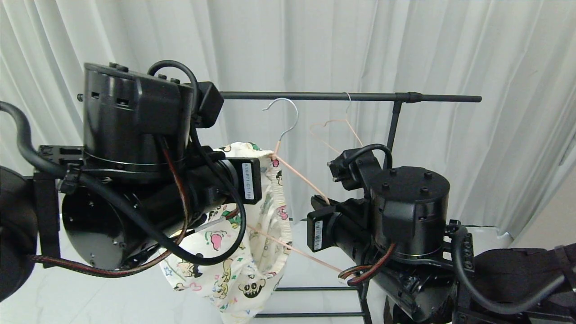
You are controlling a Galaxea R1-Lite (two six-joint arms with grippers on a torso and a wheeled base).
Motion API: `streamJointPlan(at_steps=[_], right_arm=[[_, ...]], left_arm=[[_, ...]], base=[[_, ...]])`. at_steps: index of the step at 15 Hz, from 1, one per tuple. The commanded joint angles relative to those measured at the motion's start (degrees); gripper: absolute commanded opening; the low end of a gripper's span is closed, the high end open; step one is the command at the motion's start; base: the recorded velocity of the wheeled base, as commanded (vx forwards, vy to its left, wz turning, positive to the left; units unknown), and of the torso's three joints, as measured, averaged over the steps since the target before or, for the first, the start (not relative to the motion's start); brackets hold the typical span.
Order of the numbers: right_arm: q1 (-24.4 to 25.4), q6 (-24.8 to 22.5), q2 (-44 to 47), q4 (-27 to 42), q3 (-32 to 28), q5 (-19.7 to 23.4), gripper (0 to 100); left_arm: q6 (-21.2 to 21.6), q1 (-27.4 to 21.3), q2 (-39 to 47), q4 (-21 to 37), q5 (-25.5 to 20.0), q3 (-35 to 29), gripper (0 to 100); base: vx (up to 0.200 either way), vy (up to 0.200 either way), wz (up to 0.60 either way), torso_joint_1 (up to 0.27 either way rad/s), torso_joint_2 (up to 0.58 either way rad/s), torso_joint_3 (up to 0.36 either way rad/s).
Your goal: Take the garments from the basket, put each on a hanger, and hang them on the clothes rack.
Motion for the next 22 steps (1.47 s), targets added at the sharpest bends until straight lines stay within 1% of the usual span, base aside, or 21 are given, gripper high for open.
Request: streamJointPlan(at_steps=[1, 2, 3, 4, 6, 7, 8, 10, 12, 13, 14, 15, 16, 17, 19, 20, 21, 22], right_arm=[[0.0, -0.2, -0.2, -0.6, 0.0, -0.1, 0], [0.0, -0.4, -0.2, -1.2, 0.0, -0.2, 0], [0.0, -0.5, -0.4, -1.9, -0.1, -0.4, 0], [0.0, -1.8, -0.9, -2.4, -0.3, -0.6, 0], [-0.1, -3.5, -1.6, -3.7, -0.3, -0.6, 0], [-0.1, -4.8, -2.0, -5.4, -0.3, -1.0, 0], [-0.1, -5.9, -2.4, -6.3, -0.3, -1.3, 0], [-0.1, -7.1, -3.0, -7.5, -0.3, -1.7, 0], [-0.7, -9.7, -5.6, -7.9, 0.2, -1.6, 0], [-1.6, -11.0, -6.9, -7.9, 1.2, -1.4, 0], [-2.4, -11.9, -8.5, -7.9, 3.0, -0.2, 0], [-3.0, -12.2, -10.3, -8.0, 5.5, 1.7, 0], [-3.3, -12.3, -12.0, -8.0, 8.5, 3.6, 0], [-3.4, -13.0, -13.7, -8.0, 11.7, 5.0, 0], [-3.4, -15.1, -16.2, -10.8, 17.2, 7.5, 0], [-3.5, -17.0, -17.9, -12.1, 20.8, 9.7, 0], [-3.5, -18.5, -19.6, -12.3, 23.9, 11.7, 0], [-3.4, -19.9, -21.4, -12.3, 26.8, 13.6, 0]], left_arm=[[0.6, 1.1, -3.1, -0.2, -1.0, 2.4, 0], [0.6, 1.1, -3.4, -0.2, -1.2, 2.5, 100], [0.6, 1.1, -3.5, -0.2, -1.2, 2.5, 100], [0.7, 1.2, -3.8, -0.2, -1.2, 2.4, 100], [2.0, 1.1, -4.6, -0.2, -1.2, 1.9, 100], [6.4, 1.1, -7.2, -0.2, -1.2, 3.0, 100], [8.5, 1.1, -9.0, -0.2, -1.3, 4.3, 100], [12.0, 0.9, -11.9, -0.2, -1.8, 6.7, 100], [14.3, 0.9, -15.9, -0.3, -4.8, 8.3, 100], [17.2, 1.0, -18.5, -0.3, -7.0, 9.0, 100], [25.3, 0.9, -22.0, -0.3, -10.2, 10.7, 100], [34.4, 1.0, -25.3, -0.3, -15.2, 12.8, 100], [39.6, 1.4, -27.8, -0.3, -20.2, 14.9, 100], [39.7, 2.4, -29.0, -0.3, -21.5, 16.4, 100], [39.3, 5.2, -28.9, -0.3, -22.3, 18.2, 100], [39.0, 6.0, -28.3, -0.3, -24.3, 18.4, 100], [38.7, 6.1, -27.7, -0.3, -28.1, 18.2, 100], [38.7, 6.2, -27.5, -0.3, -33.1, 18.2, 100]], base=[[0.0, 0.0, 0.0, 0.0, 0.0, 0.0], [0.0, 0.0, 0.0, 0.0, 0.0, 0.0], [0.0, 0.0, 0.0, 0.0, 0.0, 0.0], [0.0, 0.0, 0.0, 0.0, 0.0, 0.0], [0.0, 0.0, 0.0, 0.0, 0.0, 0.0], [0.0, 0.0, 0.0, 0.0, 0.0, 0.0], [0.0, 0.0, 0.0, 0.0, 0.0, 0.0], [0.0, 0.0, 0.0, 0.0, 0.0, 0.0], [0.0, 0.0, 0.0, 0.0, 0.0, 0.0], [0.0, 0.0, 0.0, 0.0, 0.0, 0.0], [0.0, 0.0, 0.0, 0.0, 0.0, 0.0], [0.0, 0.0, 0.0, 0.0, 0.0, 0.0], [0.0, 0.0, 0.0, 0.0, 0.0, 0.0], [0.0, 0.0, 0.0, 0.0, 0.0, 0.0], [0.0, 0.0, 0.0, 0.0, 0.0, 0.0], [0.0, 0.0, 0.0, 0.0, 0.0, 0.0], [0.0, 0.0, 0.0, 0.0, 0.0, 0.0], [0.0, 0.0, 0.0, 0.0, 0.0, 0.0]])
